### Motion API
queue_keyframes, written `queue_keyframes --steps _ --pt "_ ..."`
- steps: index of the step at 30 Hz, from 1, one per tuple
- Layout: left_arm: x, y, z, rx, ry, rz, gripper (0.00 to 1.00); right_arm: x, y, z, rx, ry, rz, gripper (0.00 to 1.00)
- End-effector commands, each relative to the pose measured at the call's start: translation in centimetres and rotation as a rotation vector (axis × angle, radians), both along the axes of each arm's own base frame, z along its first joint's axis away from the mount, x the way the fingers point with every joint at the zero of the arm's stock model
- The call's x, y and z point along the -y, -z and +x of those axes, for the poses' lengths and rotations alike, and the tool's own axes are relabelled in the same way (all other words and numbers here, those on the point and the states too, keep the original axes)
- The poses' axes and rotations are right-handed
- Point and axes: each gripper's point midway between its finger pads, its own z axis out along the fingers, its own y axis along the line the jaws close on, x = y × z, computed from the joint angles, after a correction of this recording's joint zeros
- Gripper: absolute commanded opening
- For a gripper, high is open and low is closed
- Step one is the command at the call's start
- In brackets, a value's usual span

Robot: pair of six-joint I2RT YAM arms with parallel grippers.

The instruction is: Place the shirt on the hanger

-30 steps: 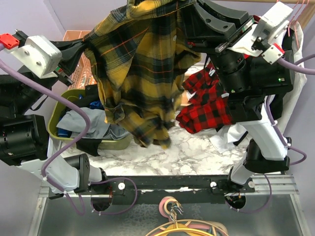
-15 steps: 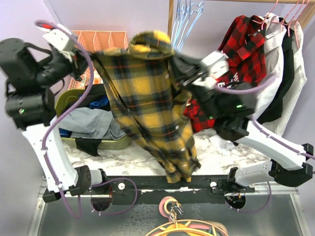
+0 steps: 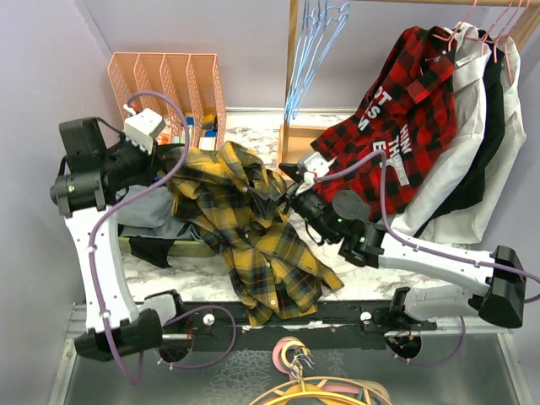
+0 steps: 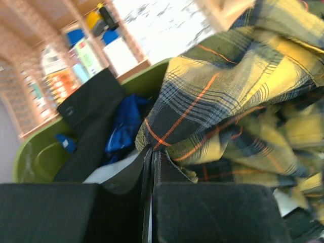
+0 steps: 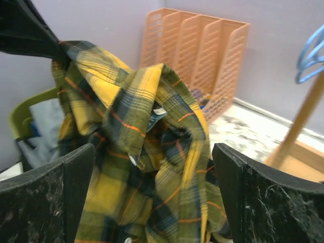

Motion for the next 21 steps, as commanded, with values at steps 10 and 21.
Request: queue_keyframes --steps 10,21 --pt "-5.1 1.2 -5.5 0.049 -0.07 0.469 0.0 6.7 5.0 4.8 -0.059 -0.245 0.161 1.0" --pt "-5.5 0.3 -5.9 0.097 -0.126 0.482 0.0 2.3 10.0 -1.2 -0.197 -0.767 0.016 0.86"
